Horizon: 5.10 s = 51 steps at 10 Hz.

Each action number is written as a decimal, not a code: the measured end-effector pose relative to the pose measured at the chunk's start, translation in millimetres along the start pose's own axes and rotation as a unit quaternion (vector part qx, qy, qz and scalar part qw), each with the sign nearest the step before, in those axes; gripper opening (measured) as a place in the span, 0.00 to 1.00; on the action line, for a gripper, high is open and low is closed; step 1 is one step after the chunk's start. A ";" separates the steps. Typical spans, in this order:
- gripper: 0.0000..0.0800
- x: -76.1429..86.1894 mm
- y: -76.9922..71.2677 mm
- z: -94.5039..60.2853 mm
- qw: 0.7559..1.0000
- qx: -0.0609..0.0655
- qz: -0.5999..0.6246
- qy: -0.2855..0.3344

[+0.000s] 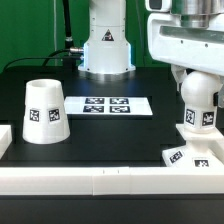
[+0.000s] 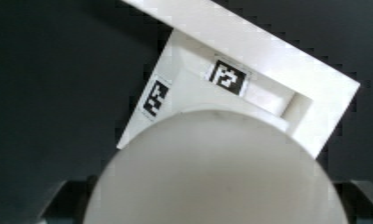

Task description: Assemble lamp

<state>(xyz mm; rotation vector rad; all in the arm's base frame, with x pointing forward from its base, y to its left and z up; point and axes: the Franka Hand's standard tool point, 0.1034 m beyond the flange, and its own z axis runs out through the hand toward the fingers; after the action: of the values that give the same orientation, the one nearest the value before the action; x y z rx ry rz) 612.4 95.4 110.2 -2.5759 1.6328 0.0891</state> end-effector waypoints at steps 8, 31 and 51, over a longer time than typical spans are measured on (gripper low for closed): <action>0.87 -1.8 -4.6 -10.4 0.999 0.011 -0.038 -0.002; 0.87 -1.3 -7.7 -5.3 0.530 -0.030 -0.847 0.019; 0.72 9.5 -3.7 -0.8 0.370 -0.083 -0.925 0.015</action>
Offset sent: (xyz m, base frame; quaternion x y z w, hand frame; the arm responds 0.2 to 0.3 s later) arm 0.0000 0.0000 0.0000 0.0000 0.0000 0.0000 1.0000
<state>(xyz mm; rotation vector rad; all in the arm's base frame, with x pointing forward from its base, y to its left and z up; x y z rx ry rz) 619.8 88.4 110.2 -2.6039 -1.8776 0.0001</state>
